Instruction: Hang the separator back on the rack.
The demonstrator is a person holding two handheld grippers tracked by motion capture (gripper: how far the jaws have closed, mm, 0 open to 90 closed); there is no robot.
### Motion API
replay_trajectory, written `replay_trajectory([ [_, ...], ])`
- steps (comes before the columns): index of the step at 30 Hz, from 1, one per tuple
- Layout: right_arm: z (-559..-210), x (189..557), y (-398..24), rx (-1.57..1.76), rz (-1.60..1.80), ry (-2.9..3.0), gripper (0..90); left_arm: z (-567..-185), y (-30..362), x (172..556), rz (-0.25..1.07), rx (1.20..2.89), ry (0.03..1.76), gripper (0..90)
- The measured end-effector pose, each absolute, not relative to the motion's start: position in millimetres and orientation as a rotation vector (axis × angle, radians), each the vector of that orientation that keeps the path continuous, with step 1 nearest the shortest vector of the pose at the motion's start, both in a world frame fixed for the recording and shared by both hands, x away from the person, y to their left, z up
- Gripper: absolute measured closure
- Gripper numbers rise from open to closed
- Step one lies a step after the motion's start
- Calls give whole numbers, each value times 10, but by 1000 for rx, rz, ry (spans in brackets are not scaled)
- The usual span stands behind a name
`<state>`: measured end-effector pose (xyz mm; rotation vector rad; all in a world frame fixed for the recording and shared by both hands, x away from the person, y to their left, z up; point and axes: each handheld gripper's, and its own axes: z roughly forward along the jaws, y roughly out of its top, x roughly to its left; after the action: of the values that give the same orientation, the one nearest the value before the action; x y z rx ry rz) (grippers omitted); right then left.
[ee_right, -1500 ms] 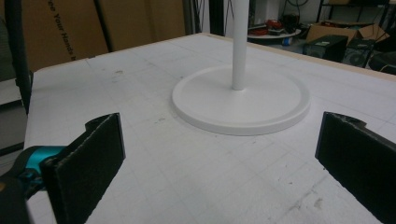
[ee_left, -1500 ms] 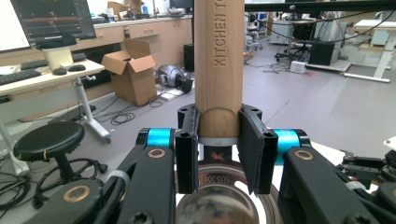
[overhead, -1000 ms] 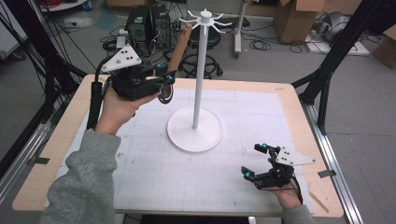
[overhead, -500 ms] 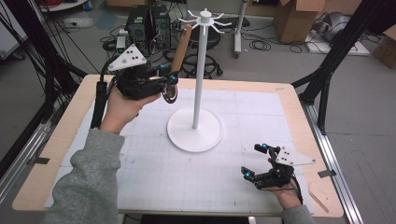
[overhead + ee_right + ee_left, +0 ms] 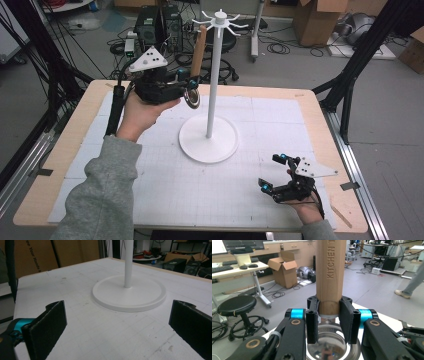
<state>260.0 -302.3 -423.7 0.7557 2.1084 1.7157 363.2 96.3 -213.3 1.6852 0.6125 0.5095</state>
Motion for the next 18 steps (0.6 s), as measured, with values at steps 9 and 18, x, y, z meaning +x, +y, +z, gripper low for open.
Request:
replay_trajectory([
  [9, -4240, 2600, -3027, 757, 1716, 2110, 6, -2141, 893, 3668, 500, 1683, 623, 692],
  [18, -4248, 2606, -3037, 760, 1715, 2108, 6, -2180, 943, 3633, 506, 1690, 582, 636],
])
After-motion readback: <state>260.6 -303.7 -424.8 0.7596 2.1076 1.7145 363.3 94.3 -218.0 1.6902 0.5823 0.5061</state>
